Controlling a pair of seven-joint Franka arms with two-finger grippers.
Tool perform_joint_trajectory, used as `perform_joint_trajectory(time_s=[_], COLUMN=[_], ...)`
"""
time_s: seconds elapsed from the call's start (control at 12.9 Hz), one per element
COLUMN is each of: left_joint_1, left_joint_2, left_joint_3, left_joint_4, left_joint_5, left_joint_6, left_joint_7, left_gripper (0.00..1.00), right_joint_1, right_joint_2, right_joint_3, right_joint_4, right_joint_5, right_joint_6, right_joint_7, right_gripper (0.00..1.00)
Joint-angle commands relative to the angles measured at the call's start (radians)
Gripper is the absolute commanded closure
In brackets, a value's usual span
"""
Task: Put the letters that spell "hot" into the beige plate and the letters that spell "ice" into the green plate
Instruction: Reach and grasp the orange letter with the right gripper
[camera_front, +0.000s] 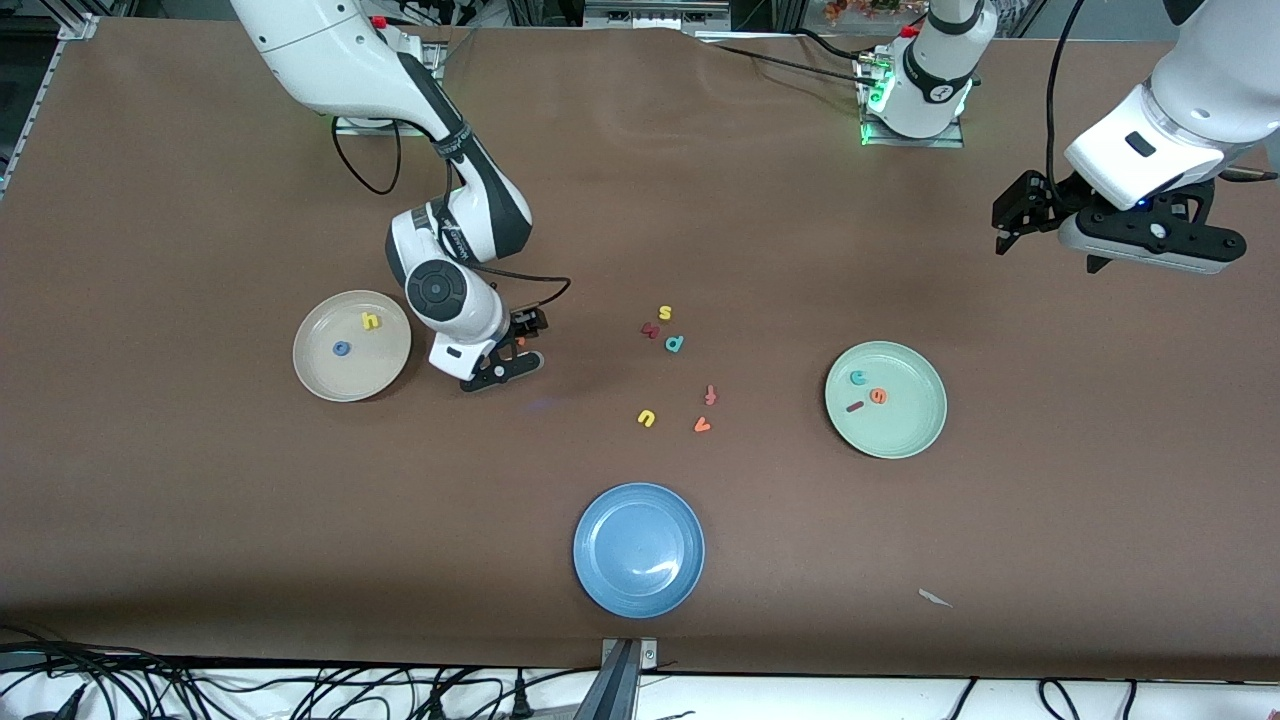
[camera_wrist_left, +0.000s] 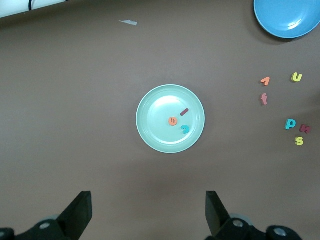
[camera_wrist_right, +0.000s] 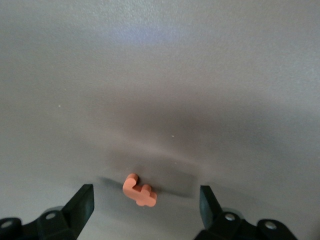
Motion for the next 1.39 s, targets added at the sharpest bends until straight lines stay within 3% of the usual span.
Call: perform_joint_trajectory(time_s=[0.0, 0.15, 0.62, 1.31], left_joint_1=[-0.006, -0.004, -0.006, -0.003], left_joint_2=[0.005, 0.002, 0.008, 0.016], left_joint_3=[0.008, 0.008, 0.007, 0.008], left_joint_4=[0.015, 0.015, 0.013, 0.019], left_joint_5=[-0.022, -0.025, -0.033, -0.034], left_joint_6=[-0.047, -0.072, -0.118, -0.12], left_joint_7=[0.004, 0.003, -0.063, -0.063], left_gripper=[0.0, 0.0, 0.0, 0.0], right_joint_1=[0.003, 0.003, 0.003, 0.003], right_joint_2=[-0.02, -0.022, -0.023, -0.028], right_joint_3=[0.002, 0.002, 0.001, -0.002], right_joint_4=[-0.036, -0.045, -0.045, -0.042], right_joint_5=[-0.003, -0.003, -0.003, 0.0], right_joint_6=[0.031, 0.031, 0.031, 0.025], right_joint_7=[-0.01, -0.012, -0.009, 0.013], right_gripper=[0.16, 0.35, 0.65, 0.75])
